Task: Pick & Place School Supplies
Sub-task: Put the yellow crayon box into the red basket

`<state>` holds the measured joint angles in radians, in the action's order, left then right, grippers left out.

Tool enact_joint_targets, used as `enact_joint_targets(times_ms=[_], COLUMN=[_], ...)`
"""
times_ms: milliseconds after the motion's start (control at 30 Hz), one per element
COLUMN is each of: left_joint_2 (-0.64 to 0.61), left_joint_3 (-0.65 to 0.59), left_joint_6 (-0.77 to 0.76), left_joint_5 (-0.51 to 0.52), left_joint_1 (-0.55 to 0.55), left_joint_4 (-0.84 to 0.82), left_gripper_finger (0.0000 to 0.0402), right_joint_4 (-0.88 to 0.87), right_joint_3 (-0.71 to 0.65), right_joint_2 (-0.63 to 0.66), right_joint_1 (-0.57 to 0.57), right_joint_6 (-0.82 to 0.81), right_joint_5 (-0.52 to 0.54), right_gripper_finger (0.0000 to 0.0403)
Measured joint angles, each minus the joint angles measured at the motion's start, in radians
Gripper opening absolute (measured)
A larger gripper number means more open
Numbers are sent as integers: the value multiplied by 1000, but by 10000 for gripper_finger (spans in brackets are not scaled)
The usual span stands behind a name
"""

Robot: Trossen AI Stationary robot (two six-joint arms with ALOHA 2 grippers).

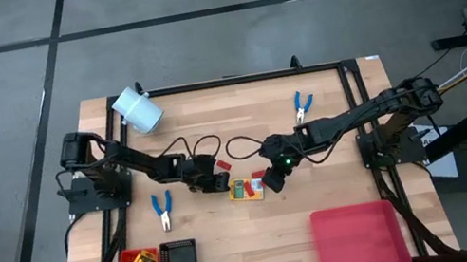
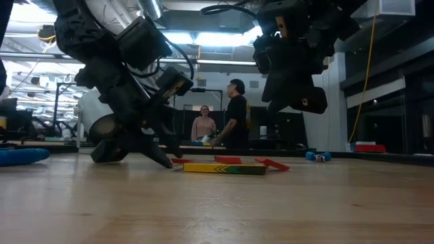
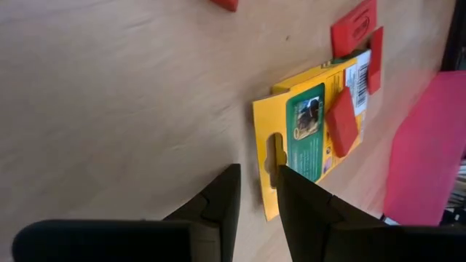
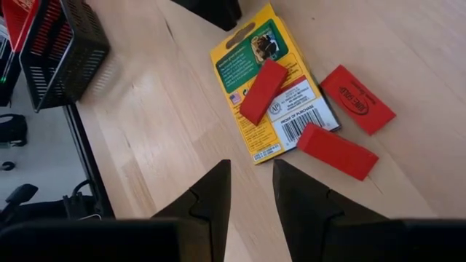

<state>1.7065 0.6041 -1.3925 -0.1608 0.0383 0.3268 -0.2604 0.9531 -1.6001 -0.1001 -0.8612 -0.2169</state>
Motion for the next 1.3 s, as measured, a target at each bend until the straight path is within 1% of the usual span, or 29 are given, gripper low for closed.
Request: enact_joint_targets(times_ms=[167,333,600,767,900,967,1067,1167,1300], left_joint_2=[0,2,2,11,52,83,119,136,139], left_joint_3=[1,28,65,66,122,181,273,342,390], left_joint_6=[7,35,86,86,117,158,238,289,330], left_joint_5=[3,16,21,20,6,-18,-29,9,52], left_joint_1=[-1,-2,-8,-3,15,22,29,38,41], left_joint_4=[-2,-28,-118,-109,-134,-193,-348,-477,-563], left_gripper_finger=[87,87,87,87,87,86,86,86,86], right_joint_4=[18,37,37,48,62,64,64,67,76], right_joint_3=[0,0,0,0,0,0,0,0,0], right_joint_2=[0,1,1,1,1,1,1,1,1], right_joint_1=[0,0,0,0,0,0,-1,-7,-15], right_joint_6=[-4,-6,-6,-10,-11,-15,-21,-23,-26], right_joint_5=[0,5,14,19,18,18,18,18,21], right_gripper_finger=[107,107,107,107,107,107,107,107,107])
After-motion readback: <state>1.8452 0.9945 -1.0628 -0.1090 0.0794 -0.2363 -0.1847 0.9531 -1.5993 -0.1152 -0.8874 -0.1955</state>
